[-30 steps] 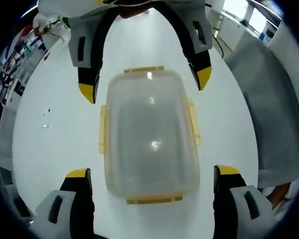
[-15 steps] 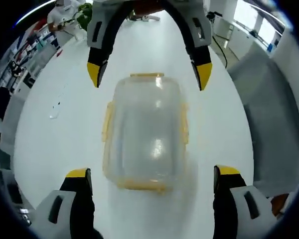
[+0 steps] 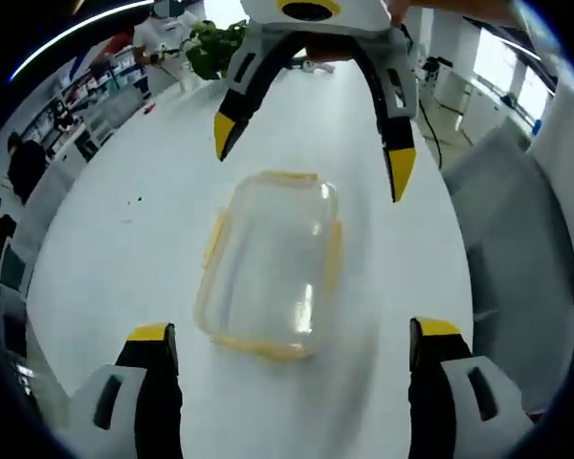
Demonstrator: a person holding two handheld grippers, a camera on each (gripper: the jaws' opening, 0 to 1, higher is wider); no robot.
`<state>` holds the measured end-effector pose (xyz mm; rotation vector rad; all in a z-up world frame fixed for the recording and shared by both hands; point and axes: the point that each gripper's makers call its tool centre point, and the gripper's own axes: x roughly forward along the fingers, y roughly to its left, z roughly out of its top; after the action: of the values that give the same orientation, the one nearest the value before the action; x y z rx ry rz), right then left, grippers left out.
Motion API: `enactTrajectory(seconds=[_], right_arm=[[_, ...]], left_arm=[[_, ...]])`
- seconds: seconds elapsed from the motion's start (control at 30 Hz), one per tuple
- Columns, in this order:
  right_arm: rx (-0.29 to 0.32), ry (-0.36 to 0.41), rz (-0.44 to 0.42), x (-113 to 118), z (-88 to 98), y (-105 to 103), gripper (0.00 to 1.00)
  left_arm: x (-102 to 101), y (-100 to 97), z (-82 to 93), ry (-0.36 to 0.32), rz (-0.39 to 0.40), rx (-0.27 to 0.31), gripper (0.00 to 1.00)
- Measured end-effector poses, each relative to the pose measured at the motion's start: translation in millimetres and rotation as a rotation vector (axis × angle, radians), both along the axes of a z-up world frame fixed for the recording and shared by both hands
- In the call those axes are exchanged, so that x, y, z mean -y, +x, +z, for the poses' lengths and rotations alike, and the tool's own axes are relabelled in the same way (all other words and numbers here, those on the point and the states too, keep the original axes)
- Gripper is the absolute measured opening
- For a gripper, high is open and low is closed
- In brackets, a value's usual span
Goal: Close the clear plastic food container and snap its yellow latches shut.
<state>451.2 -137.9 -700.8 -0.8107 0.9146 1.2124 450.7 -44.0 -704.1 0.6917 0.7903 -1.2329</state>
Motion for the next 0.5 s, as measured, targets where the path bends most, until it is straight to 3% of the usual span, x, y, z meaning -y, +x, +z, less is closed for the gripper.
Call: enactTrajectory(seconds=[0.13,0.2,0.27,0.37,0.43,0.5], right_arm=[[0.021,0.031,-0.024,3.4,9.1,-8.2,0.99],[0.040,0.063,-0.039,1.8,15.2,-11.4,0.99],[0.044,0.079,-0.047,1.3,19.0,-17.4,0.99],[0.054,0.112,-0.073,2.1,23.4,-23.1,0.99],[0.034,0.168,-0.135,2.4,26.2,-27.1,0.99],[0.041,0.172,-0.140,8.1,28.5,-31.4,0.99]], left_arm=[[-3.3,-6.4,5.0,-0.003,0.009,0.025,0.99],[-3.5,-2.5,13.2,-0.015,0.008,0.094,0.98],[-2.3,-9.9,19.0,-0.052,0.037,0.060,0.98],[-6.0,-12.2,22.9,-0.056,0.052,0.073,0.98],[-6.9,-15.0,25.2,-0.080,0.087,0.062,0.98],[-3.5,-20.5,29.6,-0.131,0.112,0.045,0.99]])
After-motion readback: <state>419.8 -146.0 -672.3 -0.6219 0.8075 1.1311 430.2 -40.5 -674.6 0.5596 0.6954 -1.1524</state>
